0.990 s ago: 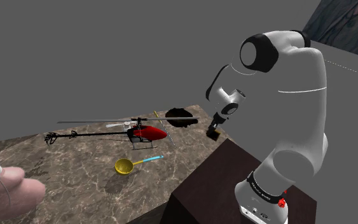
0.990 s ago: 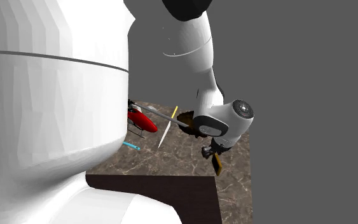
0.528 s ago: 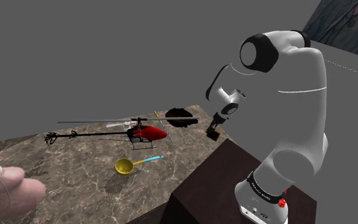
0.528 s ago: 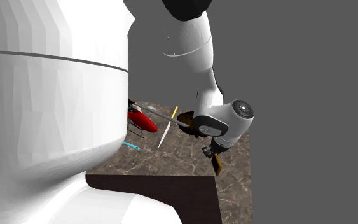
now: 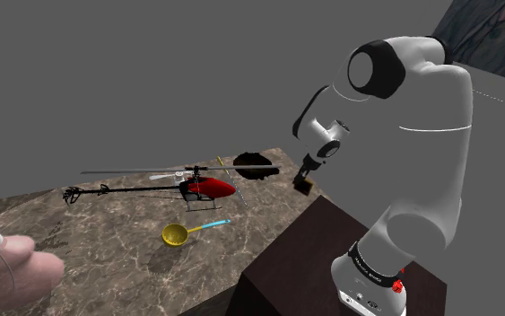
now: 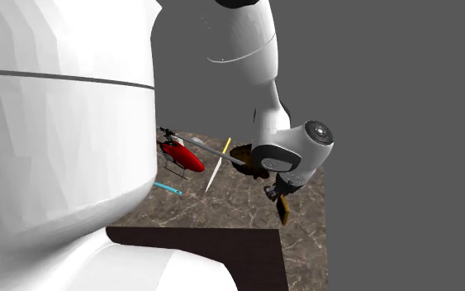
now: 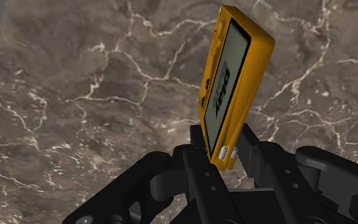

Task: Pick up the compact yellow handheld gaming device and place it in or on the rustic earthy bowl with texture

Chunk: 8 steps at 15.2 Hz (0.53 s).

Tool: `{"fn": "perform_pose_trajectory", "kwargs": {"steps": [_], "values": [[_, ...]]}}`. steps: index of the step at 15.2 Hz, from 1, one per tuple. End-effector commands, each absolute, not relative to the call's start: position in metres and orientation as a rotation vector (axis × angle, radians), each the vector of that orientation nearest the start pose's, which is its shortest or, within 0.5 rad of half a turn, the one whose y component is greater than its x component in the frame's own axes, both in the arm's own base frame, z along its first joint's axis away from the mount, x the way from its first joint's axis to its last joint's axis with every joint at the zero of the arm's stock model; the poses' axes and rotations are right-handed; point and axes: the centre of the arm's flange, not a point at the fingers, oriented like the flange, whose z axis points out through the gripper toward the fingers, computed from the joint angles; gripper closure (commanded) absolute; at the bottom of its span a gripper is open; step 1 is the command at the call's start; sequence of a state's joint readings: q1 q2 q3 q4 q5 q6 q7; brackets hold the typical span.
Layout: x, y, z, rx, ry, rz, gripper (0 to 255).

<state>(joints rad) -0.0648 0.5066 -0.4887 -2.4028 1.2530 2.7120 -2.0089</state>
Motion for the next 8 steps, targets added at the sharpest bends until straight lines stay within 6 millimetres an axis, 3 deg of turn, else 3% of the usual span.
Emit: {"fn": "perform_pose_trajectory", "kwargs": {"steps": [1, 8], "values": [[0.353, -0.287, 0.134, -3.021, -0.503, -0.327, 255], [0.353, -0.287, 0.171, -3.021, -0.503, -0.327, 255]]}}
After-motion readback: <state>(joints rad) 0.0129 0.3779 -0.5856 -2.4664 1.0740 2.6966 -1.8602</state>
